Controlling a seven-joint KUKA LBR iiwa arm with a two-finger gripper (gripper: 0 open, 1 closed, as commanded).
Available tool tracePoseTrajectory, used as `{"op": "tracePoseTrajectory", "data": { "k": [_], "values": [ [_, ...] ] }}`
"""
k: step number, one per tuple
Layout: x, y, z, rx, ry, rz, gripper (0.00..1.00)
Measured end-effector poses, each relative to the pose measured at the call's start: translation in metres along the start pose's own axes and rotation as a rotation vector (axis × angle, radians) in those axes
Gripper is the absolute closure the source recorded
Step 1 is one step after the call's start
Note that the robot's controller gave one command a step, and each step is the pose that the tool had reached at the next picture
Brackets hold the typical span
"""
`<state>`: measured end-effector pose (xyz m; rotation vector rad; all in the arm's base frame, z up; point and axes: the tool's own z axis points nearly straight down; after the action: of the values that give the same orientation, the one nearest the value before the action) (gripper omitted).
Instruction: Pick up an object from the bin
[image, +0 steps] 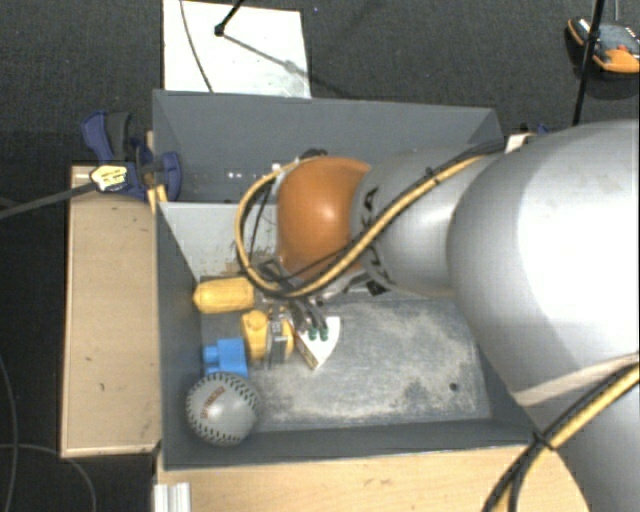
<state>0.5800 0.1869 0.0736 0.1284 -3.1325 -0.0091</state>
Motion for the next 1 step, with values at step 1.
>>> {"op": "tracePoseTrajectory", "data": {
  "k": [1],
  "values": [
    [0.0010, -0.0002, -0.0032, 0.001, 0.000, 0.000, 1.00]
  ]
}}
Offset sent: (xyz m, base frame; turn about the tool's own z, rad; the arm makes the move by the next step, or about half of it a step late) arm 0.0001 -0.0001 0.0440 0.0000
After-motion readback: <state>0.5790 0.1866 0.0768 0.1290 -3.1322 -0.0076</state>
